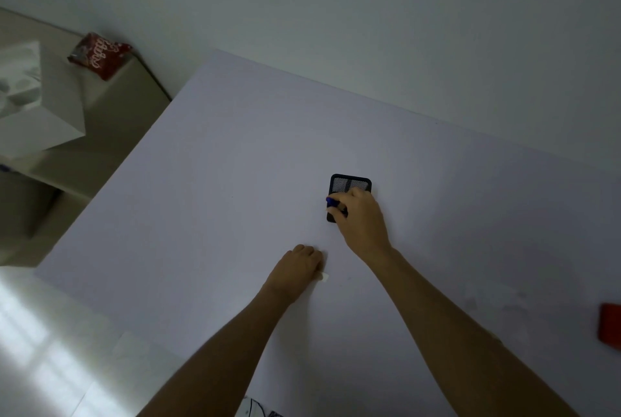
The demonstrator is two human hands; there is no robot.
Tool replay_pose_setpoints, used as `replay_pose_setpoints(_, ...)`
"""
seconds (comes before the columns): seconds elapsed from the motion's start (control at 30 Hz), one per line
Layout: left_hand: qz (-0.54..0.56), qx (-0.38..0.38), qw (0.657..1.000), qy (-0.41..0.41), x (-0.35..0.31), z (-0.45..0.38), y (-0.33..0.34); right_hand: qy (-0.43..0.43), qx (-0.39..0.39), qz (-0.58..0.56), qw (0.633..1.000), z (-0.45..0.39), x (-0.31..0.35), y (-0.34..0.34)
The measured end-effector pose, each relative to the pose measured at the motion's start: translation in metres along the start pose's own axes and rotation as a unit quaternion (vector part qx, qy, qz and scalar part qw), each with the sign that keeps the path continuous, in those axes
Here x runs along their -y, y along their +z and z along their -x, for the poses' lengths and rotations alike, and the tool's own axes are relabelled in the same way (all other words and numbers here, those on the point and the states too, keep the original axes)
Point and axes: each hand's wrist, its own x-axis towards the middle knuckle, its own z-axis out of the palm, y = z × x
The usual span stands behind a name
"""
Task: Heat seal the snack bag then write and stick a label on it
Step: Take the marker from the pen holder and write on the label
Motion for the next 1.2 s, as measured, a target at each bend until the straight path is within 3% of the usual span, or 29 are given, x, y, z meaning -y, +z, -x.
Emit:
replay_pose_setpoints(0.23,0.005,0.006,1.000,-0.003,0.000,-0.002,-0.001,0.001,-0.024,-0.020,0.999,-0.002,-0.003,-0.003)
replay_pose_setpoints(0.43,0.045,0.027,0.998,-0.033,-0.004,-0.003,-0.009,-0.048,-0.055,-0.065,0.995,-0.007,0.016,-0.017)
replay_pose_setpoints(0.8,0.049,0.048,0.996,-0.053,-0.009,0.002,-0.013,-0.064,-0.048,-0.082,0.993,-0.009,0.024,-0.032)
replay_pose_setpoints(0.9,0.081,-0.032,0.995,-0.057,-0.011,0.006,-0.021,-0.043,-0.025,-0.056,0.997,-0.004,0.020,-0.034)
replay_pose_setpoints(1.03,0.159,-0.252,0.952,-0.068,-0.012,0.009,-0.037,-0.017,0.032,-0.028,0.999,0.001,0.010,-0.030)
replay_pose_setpoints(1.1,0.128,-0.316,0.939,-0.039,-0.012,0.007,-0.049,-0.011,0.069,-0.006,0.998,0.004,0.009,-0.028)
replay_pose_setpoints(1.2,0.013,-0.344,0.936,0.067,-0.011,0.001,-0.068,-0.016,0.115,-0.005,0.993,0.009,0.011,-0.030)
